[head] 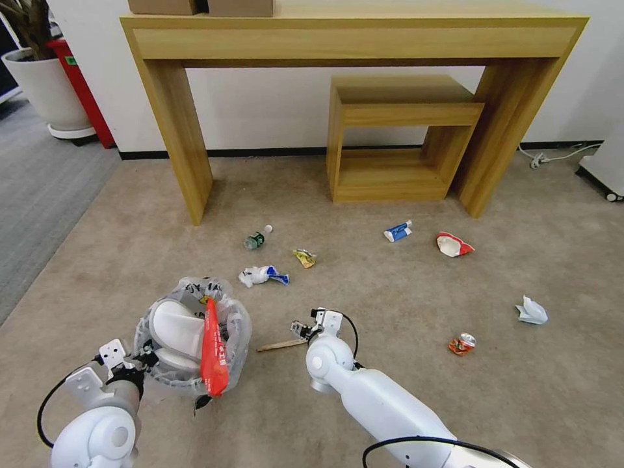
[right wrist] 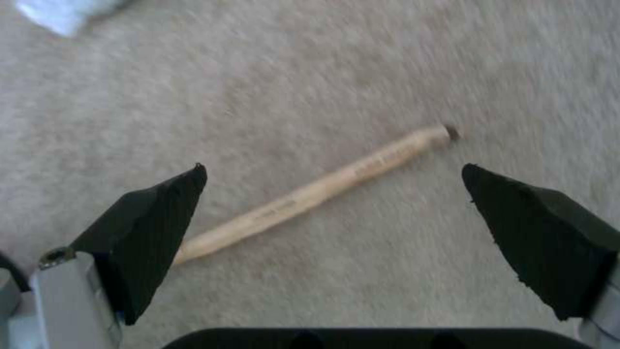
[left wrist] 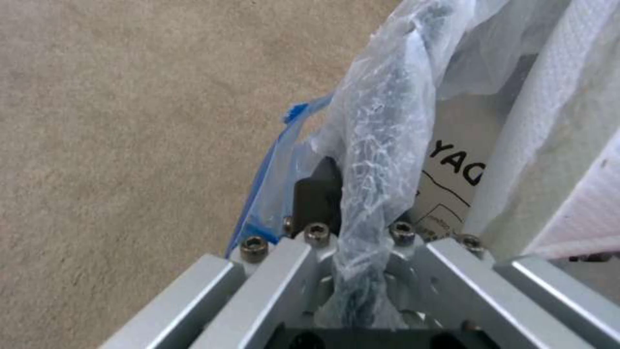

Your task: Pick up the trash bin and place the garbage on the floor into it.

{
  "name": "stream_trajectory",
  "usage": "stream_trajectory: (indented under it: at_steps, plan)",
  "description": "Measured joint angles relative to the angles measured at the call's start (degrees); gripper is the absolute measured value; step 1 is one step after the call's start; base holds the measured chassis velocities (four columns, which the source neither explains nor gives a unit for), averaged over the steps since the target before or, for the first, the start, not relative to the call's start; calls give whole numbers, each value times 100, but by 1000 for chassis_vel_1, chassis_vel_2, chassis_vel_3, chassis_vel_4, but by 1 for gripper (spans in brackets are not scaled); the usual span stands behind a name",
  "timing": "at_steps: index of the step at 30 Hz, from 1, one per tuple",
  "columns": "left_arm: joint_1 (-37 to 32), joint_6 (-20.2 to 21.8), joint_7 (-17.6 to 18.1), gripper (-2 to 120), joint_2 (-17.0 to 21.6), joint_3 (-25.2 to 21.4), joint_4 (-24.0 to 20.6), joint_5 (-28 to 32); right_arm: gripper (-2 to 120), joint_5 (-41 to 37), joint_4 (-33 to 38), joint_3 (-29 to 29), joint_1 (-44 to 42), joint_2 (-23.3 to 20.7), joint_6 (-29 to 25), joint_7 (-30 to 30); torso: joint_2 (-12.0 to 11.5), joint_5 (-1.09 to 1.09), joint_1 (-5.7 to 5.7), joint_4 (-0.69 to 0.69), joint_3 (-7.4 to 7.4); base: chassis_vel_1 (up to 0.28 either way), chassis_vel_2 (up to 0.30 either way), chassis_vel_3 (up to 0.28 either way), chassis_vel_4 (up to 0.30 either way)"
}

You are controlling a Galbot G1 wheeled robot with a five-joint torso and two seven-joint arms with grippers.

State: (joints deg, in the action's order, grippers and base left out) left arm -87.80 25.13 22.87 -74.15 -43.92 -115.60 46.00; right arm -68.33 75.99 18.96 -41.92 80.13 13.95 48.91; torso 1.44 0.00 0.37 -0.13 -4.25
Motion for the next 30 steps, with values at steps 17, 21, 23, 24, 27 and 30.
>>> stream_trajectory:
  at_steps: [17, 21, 23, 24, 27, 30]
  plan:
    - [-41, -36, -22, 0, -179, 76, 38, -106, 100, 177, -1791, -869, 159, 1164, -224, -229, 0, 0, 0, 0, 0, 0, 0, 0, 0]
    - [-95, -66, -45, 0, -206, 56, 25, -139, 100, 276, -2086, -954, 246, 1226, -281, -419, 0, 0, 0, 1, 0, 0, 0, 0, 0]
    - [-118, -83, -60, 0, -235, 56, 25, -164, 100, 353, -2270, -1009, 313, 1228, -317, -543, 0, 0, 0, 0, 0, 0, 0, 0, 0]
    - [-122, -87, -63, 0, -248, 56, 20, -171, 100, 398, -2335, -1025, 333, 1225, -330, -603, 0, 0, 0, 0, 0, 0, 0, 0, 0]
    - [-127, -87, -64, 0, -262, 56, 1, -175, 100, 438, -2415, -1044, 364, 1221, -336, -661, 0, 0, 0, 0, 0, 0, 0, 0, 0]
    - [-136, -87, -64, 0, -275, 58, -23, -178, 99, 508, -2495, -1062, 388, 1216, -360, -729, 0, 1, 0, 0, 0, 0, 0, 0, 0]
